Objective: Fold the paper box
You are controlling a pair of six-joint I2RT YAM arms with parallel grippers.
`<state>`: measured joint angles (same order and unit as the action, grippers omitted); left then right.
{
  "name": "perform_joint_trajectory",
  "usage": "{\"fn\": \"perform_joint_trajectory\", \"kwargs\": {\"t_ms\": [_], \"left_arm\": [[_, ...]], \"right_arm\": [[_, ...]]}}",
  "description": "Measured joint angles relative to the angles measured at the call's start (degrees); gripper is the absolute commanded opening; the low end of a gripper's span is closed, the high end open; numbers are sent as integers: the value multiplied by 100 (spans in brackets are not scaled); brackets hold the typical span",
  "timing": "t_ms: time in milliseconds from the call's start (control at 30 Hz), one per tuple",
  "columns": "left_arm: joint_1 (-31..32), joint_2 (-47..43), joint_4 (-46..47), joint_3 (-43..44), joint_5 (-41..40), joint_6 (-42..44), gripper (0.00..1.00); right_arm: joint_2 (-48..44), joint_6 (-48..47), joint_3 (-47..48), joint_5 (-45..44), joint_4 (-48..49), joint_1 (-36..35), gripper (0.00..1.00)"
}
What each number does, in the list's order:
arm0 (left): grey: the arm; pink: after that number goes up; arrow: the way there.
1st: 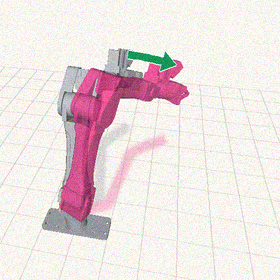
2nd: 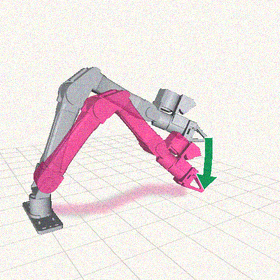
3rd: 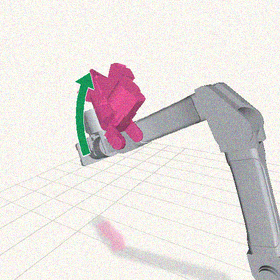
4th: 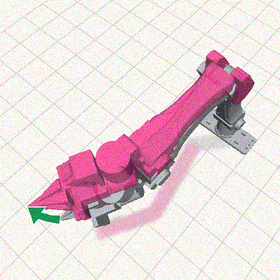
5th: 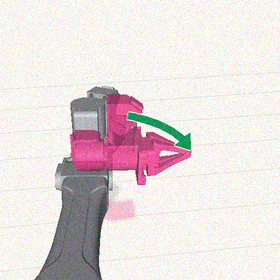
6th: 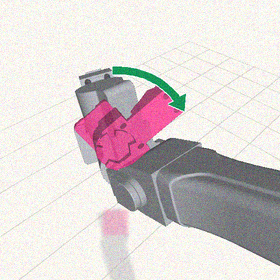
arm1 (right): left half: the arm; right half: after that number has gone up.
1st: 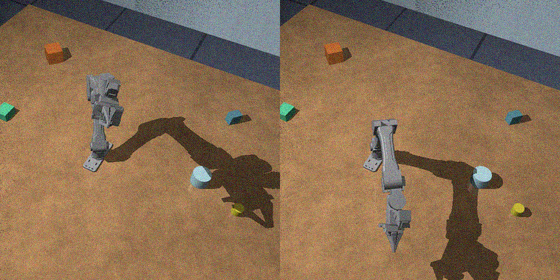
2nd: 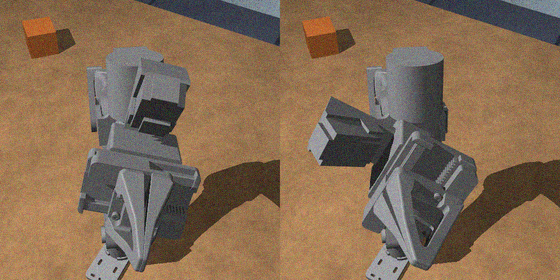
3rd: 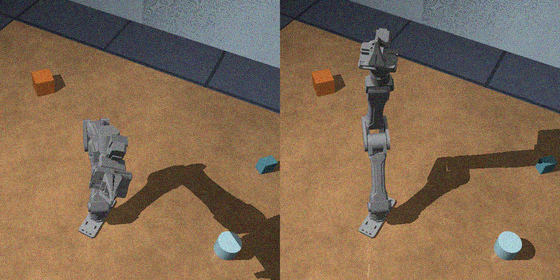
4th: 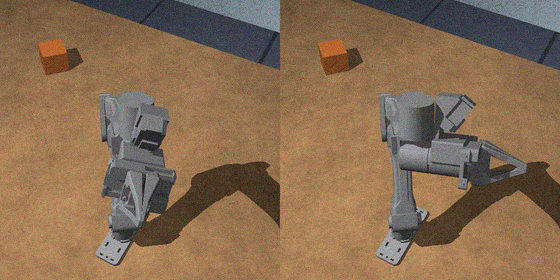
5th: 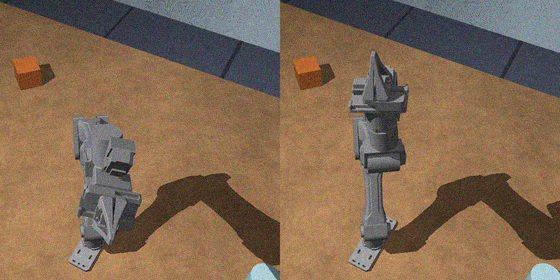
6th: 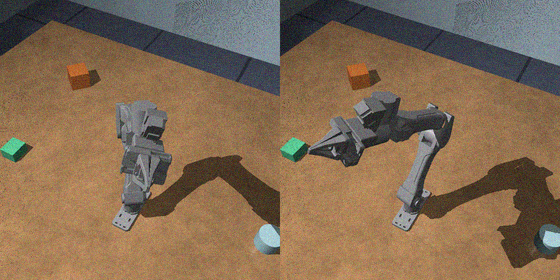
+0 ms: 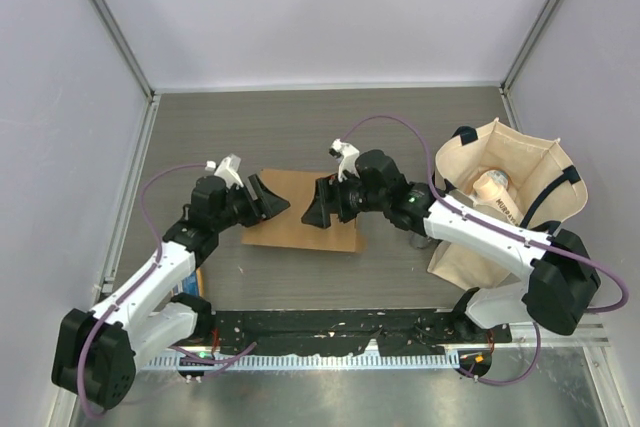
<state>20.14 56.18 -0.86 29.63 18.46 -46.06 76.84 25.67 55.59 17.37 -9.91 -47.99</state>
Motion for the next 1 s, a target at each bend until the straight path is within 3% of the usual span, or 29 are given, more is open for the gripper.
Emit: {"fn": "perform_joint_trajectory", "kwargs": {"t_ms": [133,300,467,733,1000], "left_arm": [[0,-214,-13,-138,-39,7,67],[0,-247,68,-310,-46,2,66],[0,-308,131,-632,-50,-4,66],[0,-369,144,-710,-81,24,67],[0,-437,-603,-111,-26,197,68]], "right_arm": [[-26,372,0,323,127,286,81],[-103,741,-74,538,225,503,61],[-354,1132,-841,743,629,769,39],[-361,1327,-1919,844,984,997,30],[-229,863,-1659,654,492,1043,29]]}}
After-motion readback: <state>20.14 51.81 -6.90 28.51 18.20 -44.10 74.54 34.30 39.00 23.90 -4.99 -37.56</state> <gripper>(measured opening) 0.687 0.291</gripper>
